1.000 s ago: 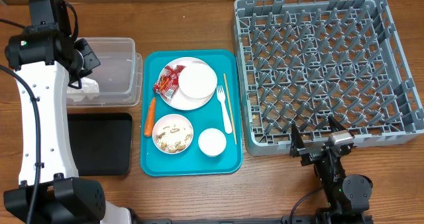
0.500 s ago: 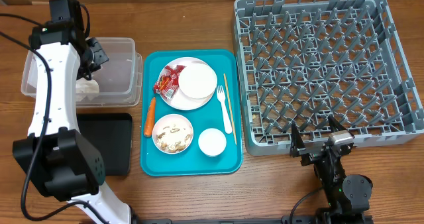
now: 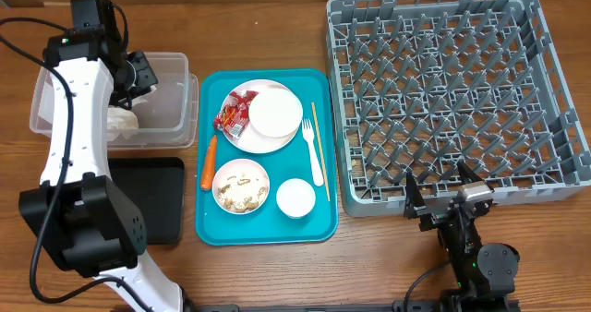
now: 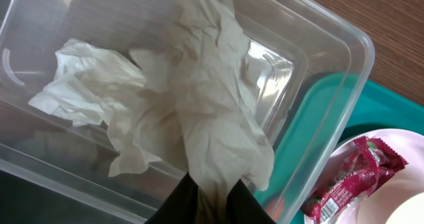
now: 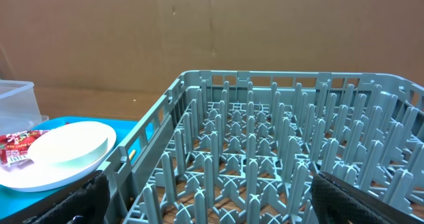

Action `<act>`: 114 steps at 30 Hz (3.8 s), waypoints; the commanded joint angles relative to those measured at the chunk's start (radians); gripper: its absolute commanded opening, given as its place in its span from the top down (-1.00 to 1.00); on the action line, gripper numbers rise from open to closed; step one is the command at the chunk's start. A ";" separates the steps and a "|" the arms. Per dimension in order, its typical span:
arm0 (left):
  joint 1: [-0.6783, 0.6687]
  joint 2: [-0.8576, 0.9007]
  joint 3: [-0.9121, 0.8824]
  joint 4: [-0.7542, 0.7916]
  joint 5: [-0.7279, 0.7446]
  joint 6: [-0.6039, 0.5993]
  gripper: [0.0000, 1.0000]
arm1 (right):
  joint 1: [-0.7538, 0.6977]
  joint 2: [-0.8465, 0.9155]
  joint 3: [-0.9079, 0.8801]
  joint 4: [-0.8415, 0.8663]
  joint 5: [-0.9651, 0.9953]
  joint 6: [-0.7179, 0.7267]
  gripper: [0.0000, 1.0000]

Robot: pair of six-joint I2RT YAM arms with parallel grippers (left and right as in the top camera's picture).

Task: Sort waste into correct bins and load items into the dishwasher
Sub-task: 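Carry the tissue to the clear bin and open the left gripper, then reach the left gripper to the plate and grasp the red candy wrappers, then lift the red wrappers and drop them into the clear bin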

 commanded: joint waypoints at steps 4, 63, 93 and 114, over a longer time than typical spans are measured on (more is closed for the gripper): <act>0.005 0.068 0.012 -0.004 0.019 0.016 -0.31 | -0.005 -0.009 -0.011 0.005 0.009 -0.003 -1.00; -0.343 0.231 0.145 -0.150 -0.001 0.279 -0.01 | -0.005 -0.009 -0.011 0.005 0.009 -0.003 -1.00; -0.343 0.262 0.030 -0.054 -0.001 0.277 0.00 | -0.005 -0.009 -0.011 0.005 0.009 -0.003 -1.00; -0.343 0.262 -0.074 0.007 -0.009 0.272 0.17 | -0.005 -0.009 -0.011 0.005 0.009 -0.003 -1.00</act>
